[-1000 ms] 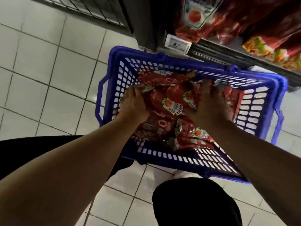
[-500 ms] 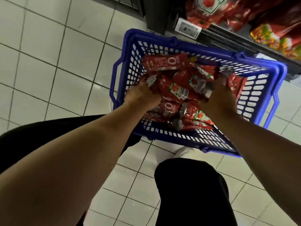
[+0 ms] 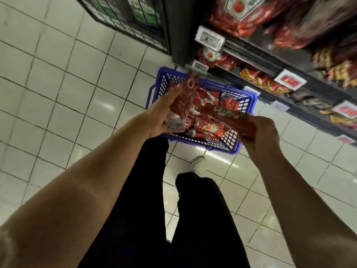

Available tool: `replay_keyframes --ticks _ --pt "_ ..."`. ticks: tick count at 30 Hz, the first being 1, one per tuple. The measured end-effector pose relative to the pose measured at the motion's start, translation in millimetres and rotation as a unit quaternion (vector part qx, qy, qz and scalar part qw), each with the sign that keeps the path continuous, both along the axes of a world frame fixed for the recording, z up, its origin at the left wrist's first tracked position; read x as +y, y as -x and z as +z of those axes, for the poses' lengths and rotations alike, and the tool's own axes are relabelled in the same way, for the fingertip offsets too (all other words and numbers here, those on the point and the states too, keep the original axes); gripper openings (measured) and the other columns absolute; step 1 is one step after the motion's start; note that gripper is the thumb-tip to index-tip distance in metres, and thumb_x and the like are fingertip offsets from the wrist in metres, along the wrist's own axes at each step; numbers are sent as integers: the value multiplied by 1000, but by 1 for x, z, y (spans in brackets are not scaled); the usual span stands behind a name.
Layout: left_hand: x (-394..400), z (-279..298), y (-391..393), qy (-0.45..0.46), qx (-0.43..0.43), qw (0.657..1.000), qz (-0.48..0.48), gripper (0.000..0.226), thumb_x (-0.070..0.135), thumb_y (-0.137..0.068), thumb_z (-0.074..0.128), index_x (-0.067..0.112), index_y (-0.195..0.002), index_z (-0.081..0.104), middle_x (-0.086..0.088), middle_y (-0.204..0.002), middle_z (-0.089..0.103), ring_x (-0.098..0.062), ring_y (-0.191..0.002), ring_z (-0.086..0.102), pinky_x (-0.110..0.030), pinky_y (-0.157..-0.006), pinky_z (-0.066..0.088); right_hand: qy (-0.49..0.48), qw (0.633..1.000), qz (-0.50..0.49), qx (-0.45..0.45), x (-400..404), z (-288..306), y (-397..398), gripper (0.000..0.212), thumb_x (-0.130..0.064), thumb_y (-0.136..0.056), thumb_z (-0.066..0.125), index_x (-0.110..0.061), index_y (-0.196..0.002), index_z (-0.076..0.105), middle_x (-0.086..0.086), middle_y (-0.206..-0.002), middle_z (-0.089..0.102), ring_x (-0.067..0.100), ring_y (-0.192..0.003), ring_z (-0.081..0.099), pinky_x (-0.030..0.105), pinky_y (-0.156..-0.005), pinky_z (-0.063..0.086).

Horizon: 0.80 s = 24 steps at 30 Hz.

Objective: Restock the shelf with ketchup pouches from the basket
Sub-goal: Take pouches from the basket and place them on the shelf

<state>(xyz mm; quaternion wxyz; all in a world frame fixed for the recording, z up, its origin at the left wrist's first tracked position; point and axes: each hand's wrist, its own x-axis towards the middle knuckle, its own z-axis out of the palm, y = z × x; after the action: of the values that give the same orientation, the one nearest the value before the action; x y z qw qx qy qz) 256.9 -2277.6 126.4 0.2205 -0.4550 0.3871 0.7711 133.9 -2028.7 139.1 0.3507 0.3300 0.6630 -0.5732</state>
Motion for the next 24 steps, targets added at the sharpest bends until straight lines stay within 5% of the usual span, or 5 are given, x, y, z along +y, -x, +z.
replay_keyframes --ticks 4,8,13,16,24 --pt "25 106 9 -44 32 993 104 70 65 -97 38 5 -125 60 -15 -101 64 -29 -85 59 -36 -71 50 181 980 4 -85 26 100 3 25 -9 -84 49 -8 -87 74 13 -101 74 31 -91 70 46 -87 57" --pt "48 190 19 -68 94 980 163 44 39 -101 39 4 -106 65 -11 -89 59 -22 -73 56 -33 -67 47 319 942 48 -91 47 174 3 71 -12 -70 73 8 -135 51 23 -125 65 34 -112 64 50 -111 40" --pt "78 265 30 -122 228 954 151 20 29 -86 65 12 -92 75 -2 -89 68 -14 -77 61 -23 -73 37 425 883 191 -56 63 248 4 57 -11 -54 93 -6 -108 75 14 -105 75 27 -92 73 41 -86 58" --pt "95 298 37 -120 259 953 107 41 18 -60 87 8 -96 70 -7 -86 65 -16 -75 57 -21 -71 35 430 885 176 -4 69 286 10 39 -1 -68 78 -9 -106 73 14 -103 74 28 -91 73 43 -80 59" --pt "118 385 63 -41 350 932 83 27 13 -85 64 8 -111 69 -17 -113 73 -33 -99 72 -49 -82 60 325 921 142 162 70 376 26 22 -37 -79 74 -19 -90 80 9 -90 76 21 -74 75 34 -63 59"
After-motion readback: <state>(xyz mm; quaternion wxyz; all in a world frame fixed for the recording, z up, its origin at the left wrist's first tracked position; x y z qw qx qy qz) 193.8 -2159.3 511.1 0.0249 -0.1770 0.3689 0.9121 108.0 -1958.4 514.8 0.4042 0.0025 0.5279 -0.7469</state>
